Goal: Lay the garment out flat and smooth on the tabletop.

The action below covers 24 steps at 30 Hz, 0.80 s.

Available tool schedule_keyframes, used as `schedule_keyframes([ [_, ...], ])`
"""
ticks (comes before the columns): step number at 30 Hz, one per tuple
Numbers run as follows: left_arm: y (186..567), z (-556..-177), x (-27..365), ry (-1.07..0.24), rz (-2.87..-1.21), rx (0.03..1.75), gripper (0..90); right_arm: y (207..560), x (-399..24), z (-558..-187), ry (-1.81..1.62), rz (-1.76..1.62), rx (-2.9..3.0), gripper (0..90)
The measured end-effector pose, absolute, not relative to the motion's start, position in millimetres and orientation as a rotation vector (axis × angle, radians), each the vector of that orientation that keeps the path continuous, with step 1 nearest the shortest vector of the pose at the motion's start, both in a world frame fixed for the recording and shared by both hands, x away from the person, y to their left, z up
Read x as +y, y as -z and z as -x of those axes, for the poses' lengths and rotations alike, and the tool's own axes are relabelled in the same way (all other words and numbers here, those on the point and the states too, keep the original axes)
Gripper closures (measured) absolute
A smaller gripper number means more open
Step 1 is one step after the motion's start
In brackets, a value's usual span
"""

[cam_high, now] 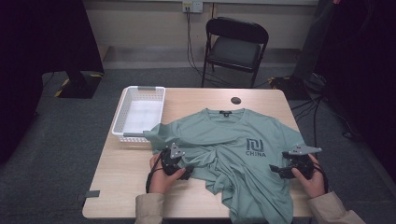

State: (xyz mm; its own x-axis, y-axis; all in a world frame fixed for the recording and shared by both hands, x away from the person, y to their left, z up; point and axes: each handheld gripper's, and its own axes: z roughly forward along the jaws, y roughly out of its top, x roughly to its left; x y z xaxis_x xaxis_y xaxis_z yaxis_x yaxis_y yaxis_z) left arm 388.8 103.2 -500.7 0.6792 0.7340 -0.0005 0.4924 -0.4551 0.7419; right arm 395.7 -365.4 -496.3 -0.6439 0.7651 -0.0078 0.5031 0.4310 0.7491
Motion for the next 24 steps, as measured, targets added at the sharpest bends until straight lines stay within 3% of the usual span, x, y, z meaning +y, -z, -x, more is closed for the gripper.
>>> schedule_keyframes([
  [10,496.2,-384.5,101.9,-0.402,-2.126,0.962,14.5,500.3,-364.7,-398.2,-1.027,-1.088,2.356,11.3],
  [17,474.2,-361.6,84.6,-0.361,-2.068,0.849,14.6,500.3,-364.7,-398.1,-1.027,-1.090,2.355,11.2],
  [19,473.8,-356.8,72.9,-0.341,-2.101,0.804,21.6,500.3,-364.7,-398.0,-1.027,-1.090,2.355,11.2],
  [21,475.9,-354.3,60.4,-0.296,-2.128,0.769,37.3,500.3,-364.7,-397.9,-1.027,-1.091,2.354,11.2],
  [24,480.5,-353.5,44.2,-0.256,-2.154,0.735,42.4,500.3,-364.8,-397.9,-1.027,-1.091,2.354,11.2],
])
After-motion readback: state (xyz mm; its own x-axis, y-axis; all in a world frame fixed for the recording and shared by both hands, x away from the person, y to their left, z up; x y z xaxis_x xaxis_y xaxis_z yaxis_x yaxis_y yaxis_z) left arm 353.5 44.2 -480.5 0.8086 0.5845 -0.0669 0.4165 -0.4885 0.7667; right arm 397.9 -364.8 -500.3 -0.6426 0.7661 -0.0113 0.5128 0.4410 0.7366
